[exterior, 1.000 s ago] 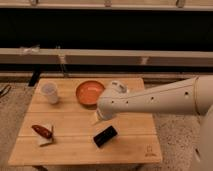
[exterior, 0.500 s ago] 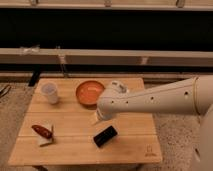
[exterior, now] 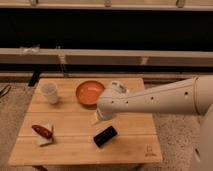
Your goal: Push the eraser across the table
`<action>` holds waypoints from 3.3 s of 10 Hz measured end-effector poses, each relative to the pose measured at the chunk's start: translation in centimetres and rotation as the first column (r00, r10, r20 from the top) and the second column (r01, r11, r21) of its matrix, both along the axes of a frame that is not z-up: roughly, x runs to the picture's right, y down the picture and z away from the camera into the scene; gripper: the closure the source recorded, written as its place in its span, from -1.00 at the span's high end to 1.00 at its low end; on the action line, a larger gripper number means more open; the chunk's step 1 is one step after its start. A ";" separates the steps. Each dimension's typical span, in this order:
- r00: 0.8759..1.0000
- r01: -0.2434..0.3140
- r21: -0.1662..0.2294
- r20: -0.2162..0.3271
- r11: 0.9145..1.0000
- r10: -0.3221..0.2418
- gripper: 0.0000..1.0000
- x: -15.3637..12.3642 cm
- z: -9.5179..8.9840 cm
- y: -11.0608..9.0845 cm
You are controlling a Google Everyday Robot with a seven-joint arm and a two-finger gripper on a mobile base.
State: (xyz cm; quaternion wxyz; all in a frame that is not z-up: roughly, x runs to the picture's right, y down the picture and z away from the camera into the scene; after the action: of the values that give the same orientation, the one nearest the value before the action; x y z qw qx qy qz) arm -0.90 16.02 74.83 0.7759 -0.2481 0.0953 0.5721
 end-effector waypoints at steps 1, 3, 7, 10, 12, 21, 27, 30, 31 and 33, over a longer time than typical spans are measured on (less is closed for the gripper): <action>1.000 0.000 0.000 0.000 1.000 0.000 0.58 0.0 0.0 0.0; 1.000 0.000 0.000 0.000 1.000 0.000 0.58 0.0 0.0 0.0; 1.000 0.000 0.000 0.000 1.000 0.000 0.58 0.0 0.0 0.0; 1.000 0.000 0.000 0.000 1.000 0.000 0.58 0.0 0.0 0.0; 1.000 0.000 0.000 0.000 1.000 0.000 0.58 0.0 0.0 0.0; 0.993 -0.053 -0.093 -0.106 0.994 0.043 0.58 2.5 -2.1 4.4; 0.969 -0.013 -0.216 -0.245 0.976 -0.041 0.58 5.2 -2.7 12.4; 0.953 -0.011 -0.253 -0.296 0.967 -0.067 0.58 6.8 -1.1 15.1; 0.950 -0.001 -0.265 -0.303 0.964 -0.082 0.58 6.9 -0.4 15.7; 0.944 0.008 -0.274 -0.315 0.962 -0.098 0.58 7.4 0.7 16.1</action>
State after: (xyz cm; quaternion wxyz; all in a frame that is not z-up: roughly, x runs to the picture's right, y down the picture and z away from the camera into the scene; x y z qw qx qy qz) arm 6.50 32.11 75.50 0.7238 -0.2509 0.3055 0.5656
